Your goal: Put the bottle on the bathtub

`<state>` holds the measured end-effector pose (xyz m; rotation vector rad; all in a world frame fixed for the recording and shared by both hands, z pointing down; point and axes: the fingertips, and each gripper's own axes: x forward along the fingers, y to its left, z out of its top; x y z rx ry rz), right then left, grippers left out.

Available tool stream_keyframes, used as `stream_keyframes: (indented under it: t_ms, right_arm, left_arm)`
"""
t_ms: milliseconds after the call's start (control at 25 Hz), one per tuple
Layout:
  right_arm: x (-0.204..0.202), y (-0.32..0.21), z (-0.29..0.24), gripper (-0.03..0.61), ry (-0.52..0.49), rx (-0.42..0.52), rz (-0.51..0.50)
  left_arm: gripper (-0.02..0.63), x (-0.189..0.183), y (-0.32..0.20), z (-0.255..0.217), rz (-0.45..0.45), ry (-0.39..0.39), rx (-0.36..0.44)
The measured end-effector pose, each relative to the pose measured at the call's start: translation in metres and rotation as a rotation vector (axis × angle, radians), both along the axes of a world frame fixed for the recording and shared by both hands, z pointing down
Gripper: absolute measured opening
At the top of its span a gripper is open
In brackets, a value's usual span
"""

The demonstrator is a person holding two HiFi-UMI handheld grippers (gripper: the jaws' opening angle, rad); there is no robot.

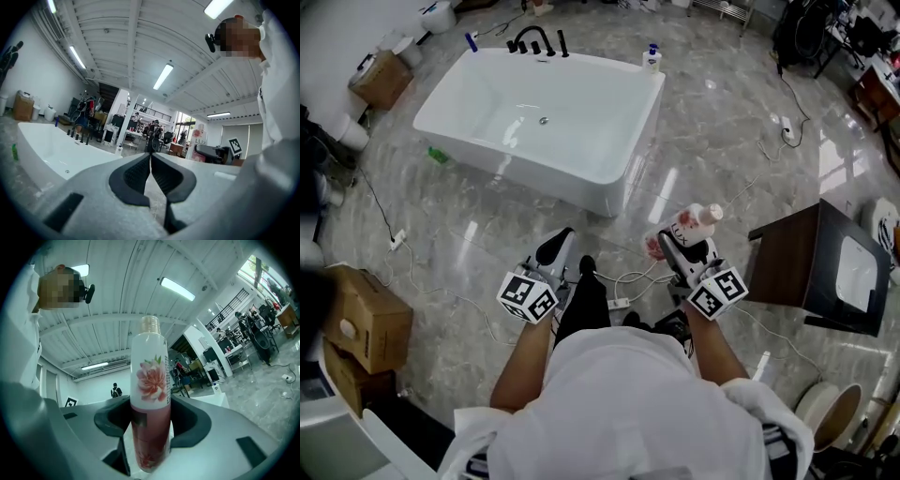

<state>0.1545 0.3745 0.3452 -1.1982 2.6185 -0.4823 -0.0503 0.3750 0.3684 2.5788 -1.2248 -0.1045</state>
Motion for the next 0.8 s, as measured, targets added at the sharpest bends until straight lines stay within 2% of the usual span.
stream_keyframes:
  t_ms: [160,360,600,800]
  right_arm:
    - [-0.017,-0.055,0.003,0.232,0.017,-0.013,0.001]
    - [-0.052,-0.124,0.0,0.232,0.061,-0.022,-0.002]
    - [-0.091,-0.204,-0.016,0.232,0.08,0.0,0.043]
    - [-0.105,-0.244,-0.026,0.232,0.106,0.01,0.094]
  left_arm:
    - [0.025,-0.013,-0.063,0.009,0.021,0.033,-0.021]
    - [0.025,-0.042,-0.137,-0.005,0.052,0.046,0.012]
    - [0.025,-0.086,-0.213,-0.007,0.077,0.069,0.009]
    - [0.025,-0.108,-0.262,-0.01,0.113,0.083,0.014]
